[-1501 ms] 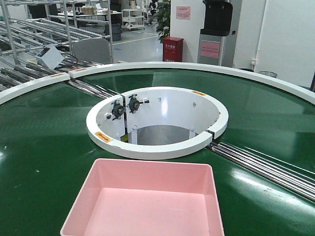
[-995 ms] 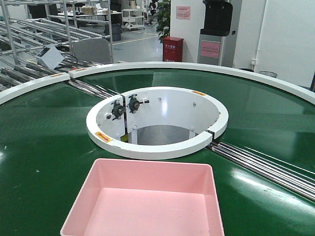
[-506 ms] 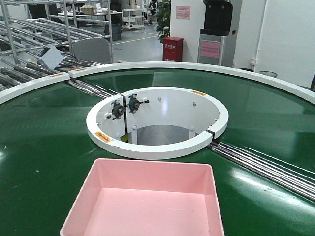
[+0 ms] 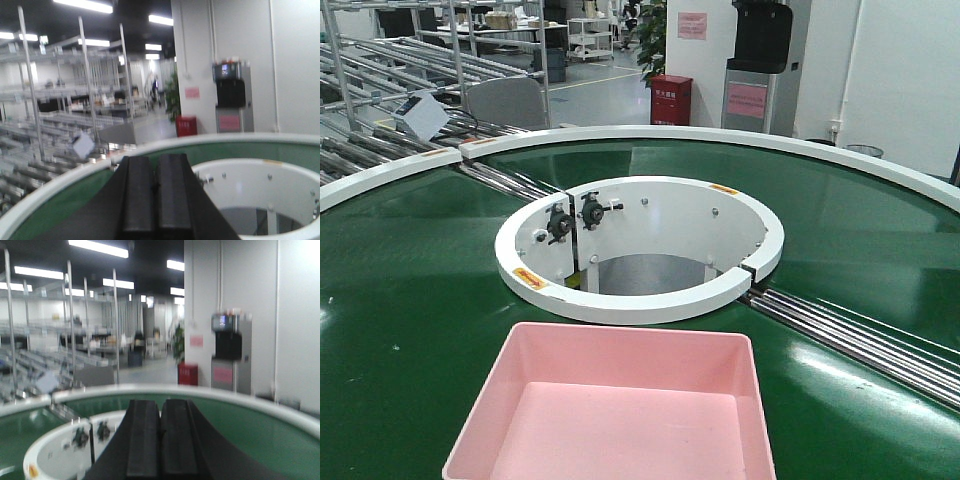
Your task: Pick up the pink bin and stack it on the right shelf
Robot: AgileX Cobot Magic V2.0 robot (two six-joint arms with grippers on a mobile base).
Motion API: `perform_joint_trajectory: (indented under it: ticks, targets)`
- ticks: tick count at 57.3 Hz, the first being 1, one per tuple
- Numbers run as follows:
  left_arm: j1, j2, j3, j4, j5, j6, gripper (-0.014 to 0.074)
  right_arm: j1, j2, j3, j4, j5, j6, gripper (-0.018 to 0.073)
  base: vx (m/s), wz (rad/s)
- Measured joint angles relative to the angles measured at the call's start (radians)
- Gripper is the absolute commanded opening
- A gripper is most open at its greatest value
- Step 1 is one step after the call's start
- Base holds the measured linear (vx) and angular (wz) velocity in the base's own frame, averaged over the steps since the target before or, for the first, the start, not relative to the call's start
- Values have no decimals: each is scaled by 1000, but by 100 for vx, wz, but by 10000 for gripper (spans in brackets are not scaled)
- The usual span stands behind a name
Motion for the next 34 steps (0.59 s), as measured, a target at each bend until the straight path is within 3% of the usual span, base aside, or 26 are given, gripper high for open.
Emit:
perform_joint_trajectory:
  ticks: [8, 15, 21, 28, 34]
  targets:
    - [0, 116, -34, -1, 9, 0, 4, 0, 112, -24, 7, 43, -1, 14, 0, 0]
    - [0, 139, -34, -1, 8, 0, 62, 0, 140, -24, 7, 57, -3, 104, 0, 0]
    - [0, 139, -35, -1, 7, 0, 157, 0, 140, -24, 7, 56, -3, 265, 0, 0]
    - [0, 139, -35, -1, 8, 0, 344, 0, 140, -27, 7, 58, -3, 522, 0, 0]
    - [0, 139, -35, -1, 8, 0, 470, 0, 140, -27, 7, 58, -4, 661, 0, 0]
